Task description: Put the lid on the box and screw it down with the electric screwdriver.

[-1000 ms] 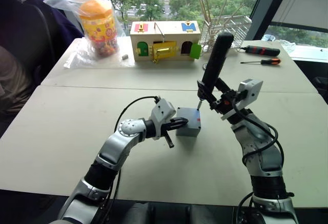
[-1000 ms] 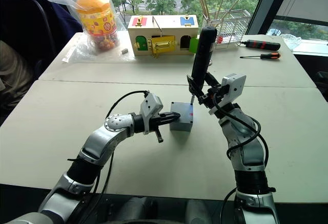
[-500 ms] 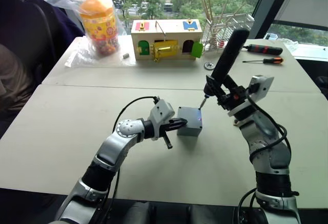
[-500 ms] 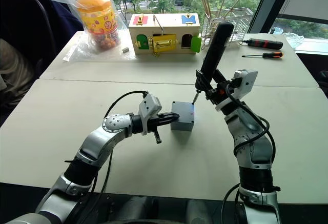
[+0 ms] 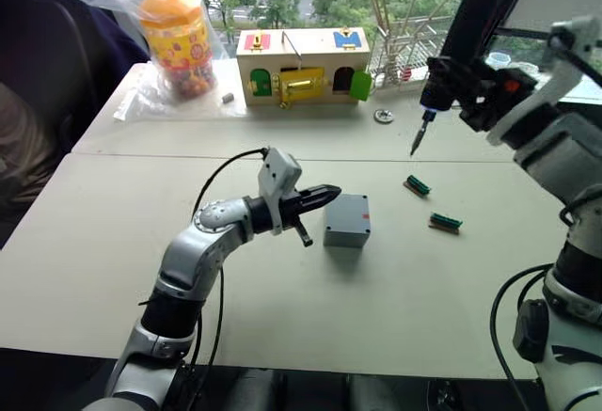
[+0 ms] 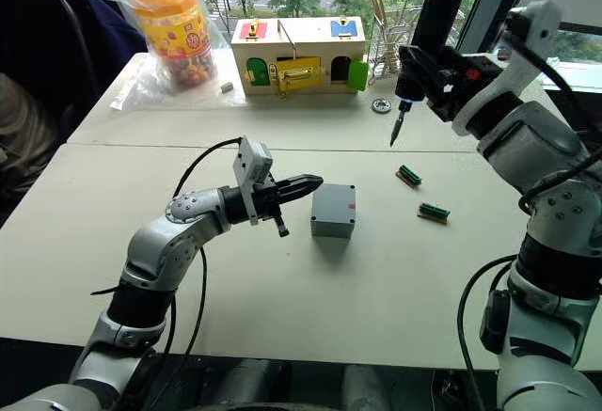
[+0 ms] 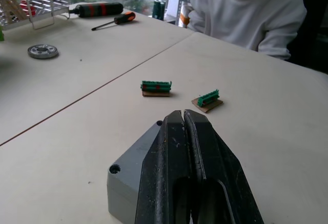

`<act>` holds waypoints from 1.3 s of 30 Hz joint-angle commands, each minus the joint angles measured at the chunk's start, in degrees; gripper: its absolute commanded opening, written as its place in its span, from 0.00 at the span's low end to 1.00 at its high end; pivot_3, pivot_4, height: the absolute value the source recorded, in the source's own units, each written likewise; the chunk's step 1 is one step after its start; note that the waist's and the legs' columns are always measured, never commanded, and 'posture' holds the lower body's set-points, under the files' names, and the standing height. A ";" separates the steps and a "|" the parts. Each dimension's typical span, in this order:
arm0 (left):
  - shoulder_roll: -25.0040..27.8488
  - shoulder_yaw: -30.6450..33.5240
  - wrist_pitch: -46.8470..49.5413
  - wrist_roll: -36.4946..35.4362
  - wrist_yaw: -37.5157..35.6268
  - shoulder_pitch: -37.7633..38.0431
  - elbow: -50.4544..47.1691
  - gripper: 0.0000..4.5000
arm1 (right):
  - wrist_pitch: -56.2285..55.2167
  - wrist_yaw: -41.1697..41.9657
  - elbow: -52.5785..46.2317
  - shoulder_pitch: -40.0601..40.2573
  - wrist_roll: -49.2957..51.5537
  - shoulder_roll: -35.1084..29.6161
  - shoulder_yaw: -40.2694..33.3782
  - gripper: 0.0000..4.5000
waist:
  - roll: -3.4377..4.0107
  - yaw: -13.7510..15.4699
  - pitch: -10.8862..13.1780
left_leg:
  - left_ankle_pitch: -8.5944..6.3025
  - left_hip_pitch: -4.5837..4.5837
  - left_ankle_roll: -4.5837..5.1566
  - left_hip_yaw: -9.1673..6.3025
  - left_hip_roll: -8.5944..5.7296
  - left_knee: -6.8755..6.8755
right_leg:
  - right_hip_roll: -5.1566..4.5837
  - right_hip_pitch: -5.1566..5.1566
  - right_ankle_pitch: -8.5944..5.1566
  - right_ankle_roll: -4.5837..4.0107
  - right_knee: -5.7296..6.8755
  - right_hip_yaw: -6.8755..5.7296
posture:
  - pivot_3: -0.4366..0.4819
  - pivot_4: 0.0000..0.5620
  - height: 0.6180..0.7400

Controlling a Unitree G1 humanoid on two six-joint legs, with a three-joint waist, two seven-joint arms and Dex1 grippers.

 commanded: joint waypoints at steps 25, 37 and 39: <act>13.57 -10.92 8.43 -4.51 -9.56 1.50 -18.26 0.00 | 23.11 24.19 29.53 17.53 -17.51 -31.29 5.96 0.42 | 0.13 0.35 0.26 | 0.03 -0.44 0.04 0.13 0.04 0.15 | 0.03 -0.09 0.00 0.00 -0.20 -0.03 | 0.48 0.27 1.00; 13.01 -9.99 10.41 -5.93 -8.04 2.57 -17.37 0.00 | 19.27 28.63 31.56 17.05 -24.47 -30.20 9.30 0.90 | 0.12 0.26 0.26 | 0.03 -0.44 0.04 0.09 0.04 0.17 | 0.03 -0.10 0.00 0.00 -0.21 -0.03 | 0.48 0.27 1.00; 12.82 -9.65 10.12 -6.10 -7.90 2.53 -16.80 0.00 | 19.08 28.55 31.57 16.73 -25.36 -29.74 9.32 0.99 | 0.12 0.28 0.26 | 0.03 -0.43 0.04 0.08 0.02 0.19 | 0.03 -0.10 0.00 0.00 -0.25 -0.03 | 0.48 0.27 1.00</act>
